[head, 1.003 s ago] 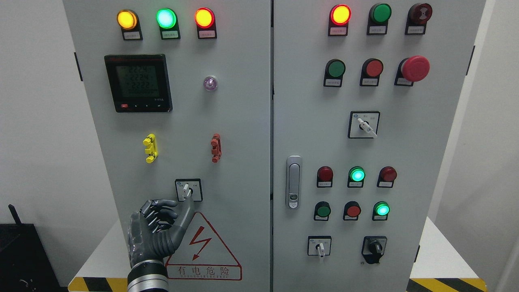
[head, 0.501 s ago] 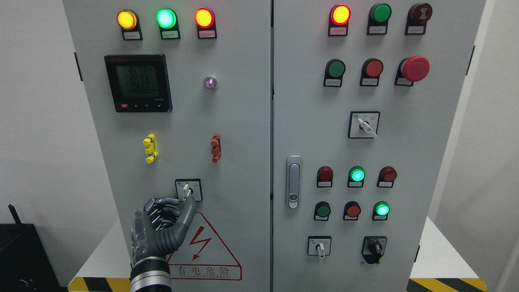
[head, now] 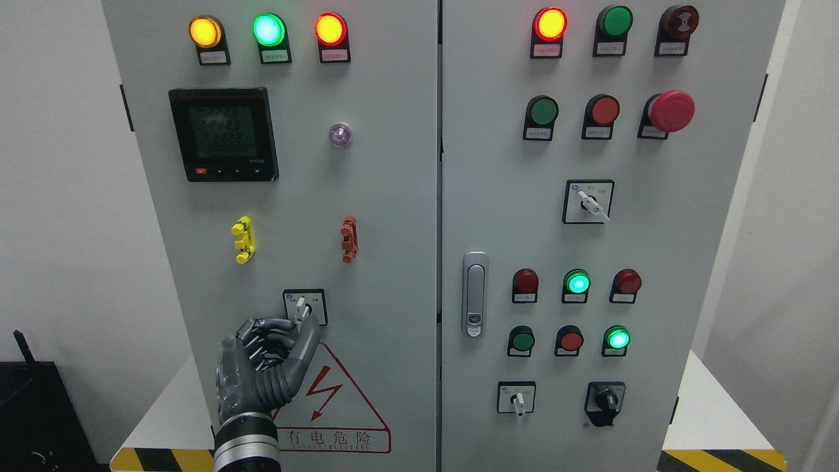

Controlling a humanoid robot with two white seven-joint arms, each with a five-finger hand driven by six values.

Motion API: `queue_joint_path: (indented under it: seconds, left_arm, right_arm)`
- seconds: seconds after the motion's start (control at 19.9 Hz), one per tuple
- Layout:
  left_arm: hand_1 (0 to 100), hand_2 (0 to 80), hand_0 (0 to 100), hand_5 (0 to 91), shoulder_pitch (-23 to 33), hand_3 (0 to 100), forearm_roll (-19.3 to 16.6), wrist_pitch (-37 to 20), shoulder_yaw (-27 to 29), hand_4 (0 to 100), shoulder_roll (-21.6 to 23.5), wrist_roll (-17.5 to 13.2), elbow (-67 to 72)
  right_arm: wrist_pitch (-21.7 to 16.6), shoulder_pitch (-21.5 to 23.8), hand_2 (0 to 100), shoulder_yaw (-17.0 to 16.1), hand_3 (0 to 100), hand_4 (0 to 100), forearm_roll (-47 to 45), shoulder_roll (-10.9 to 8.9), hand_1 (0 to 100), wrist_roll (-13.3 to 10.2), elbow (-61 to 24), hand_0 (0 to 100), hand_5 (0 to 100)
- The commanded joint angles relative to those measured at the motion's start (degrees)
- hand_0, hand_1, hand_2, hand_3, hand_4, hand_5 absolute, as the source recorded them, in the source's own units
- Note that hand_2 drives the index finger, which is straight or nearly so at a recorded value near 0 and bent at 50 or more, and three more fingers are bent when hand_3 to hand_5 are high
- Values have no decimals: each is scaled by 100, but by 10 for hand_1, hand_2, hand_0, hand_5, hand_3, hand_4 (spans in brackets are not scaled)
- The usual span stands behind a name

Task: Turn on light switch 1

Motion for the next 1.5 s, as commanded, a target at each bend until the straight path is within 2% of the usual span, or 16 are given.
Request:
queue_joint_path:
  seconds: [0.0, 1.45]
  left_arm:
    - [736, 556, 181, 651, -42, 801, -1, 4, -14, 780, -9, -4, 55]
    - [682, 581, 189, 668, -138, 823, -9, 198, -23, 798, -18, -4, 64]
  right_arm:
    - [-4, 0, 0, 0, 0, 0, -7, 0, 0, -2, 0, 303, 0]
    - [-4, 0, 0, 0, 0, 0, 1, 0, 0, -2, 0, 303, 0]
